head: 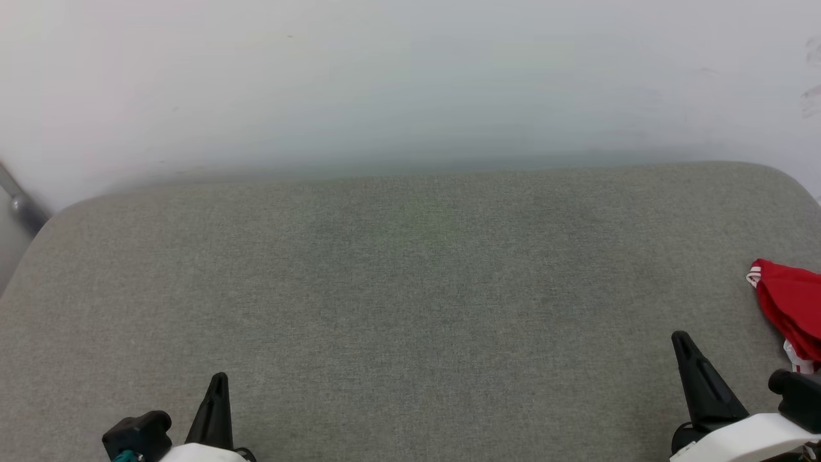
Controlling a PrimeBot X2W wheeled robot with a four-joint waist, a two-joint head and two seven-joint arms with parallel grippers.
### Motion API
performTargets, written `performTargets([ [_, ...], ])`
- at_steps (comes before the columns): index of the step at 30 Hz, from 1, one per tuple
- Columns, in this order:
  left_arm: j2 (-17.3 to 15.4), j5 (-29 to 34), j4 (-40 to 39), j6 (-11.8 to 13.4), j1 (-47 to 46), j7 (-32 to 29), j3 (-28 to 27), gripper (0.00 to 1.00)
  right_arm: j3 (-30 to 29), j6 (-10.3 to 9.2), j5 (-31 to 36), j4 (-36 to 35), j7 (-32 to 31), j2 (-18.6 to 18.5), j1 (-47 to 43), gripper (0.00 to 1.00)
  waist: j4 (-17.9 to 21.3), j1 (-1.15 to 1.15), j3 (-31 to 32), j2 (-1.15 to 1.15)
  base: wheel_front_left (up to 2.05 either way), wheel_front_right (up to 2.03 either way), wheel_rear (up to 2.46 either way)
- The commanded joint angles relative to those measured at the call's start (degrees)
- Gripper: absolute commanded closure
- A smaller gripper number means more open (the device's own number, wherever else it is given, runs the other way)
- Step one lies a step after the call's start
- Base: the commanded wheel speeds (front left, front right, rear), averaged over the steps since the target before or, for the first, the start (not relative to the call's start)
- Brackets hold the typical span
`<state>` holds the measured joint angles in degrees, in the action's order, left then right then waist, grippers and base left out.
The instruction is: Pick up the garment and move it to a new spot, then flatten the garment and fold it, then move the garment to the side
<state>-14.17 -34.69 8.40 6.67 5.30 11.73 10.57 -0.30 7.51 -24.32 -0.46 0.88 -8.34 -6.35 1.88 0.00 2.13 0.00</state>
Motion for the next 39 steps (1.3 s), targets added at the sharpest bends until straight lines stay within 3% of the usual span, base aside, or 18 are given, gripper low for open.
performTargets([
  [1, -0.1, -1.9, -0.5, -0.5, -1.9, -0.4, -0.9, 1.0, -0.4, 0.0, -2.4, -0.4, -0.1, -0.1, 2.0, 1.0, 0.0, 0.0, 0.0, 0.0, 0.0, 0.0, 0.0],
  [18, 2.4, -15.7, 1.2, -3.9, -4.5, -4.5, -4.6, 1.0, -1.6, -0.01, -18.6, 3.2, -1.7, 1.0, 4.7, 1.0, -0.3, 0.0, -0.4, 0.0, 0.0, 0.0, 0.0],
  [39, 4.9, -28.7, 2.4, -7.1, -6.7, -8.5, -8.2, 1.0, -2.8, -0.01, -33.9, 6.6, -3.3, 2.2, 7.3, 1.0, -0.7, 0.0, -0.8, 0.0, 0.0, 0.0, 0.0],
])
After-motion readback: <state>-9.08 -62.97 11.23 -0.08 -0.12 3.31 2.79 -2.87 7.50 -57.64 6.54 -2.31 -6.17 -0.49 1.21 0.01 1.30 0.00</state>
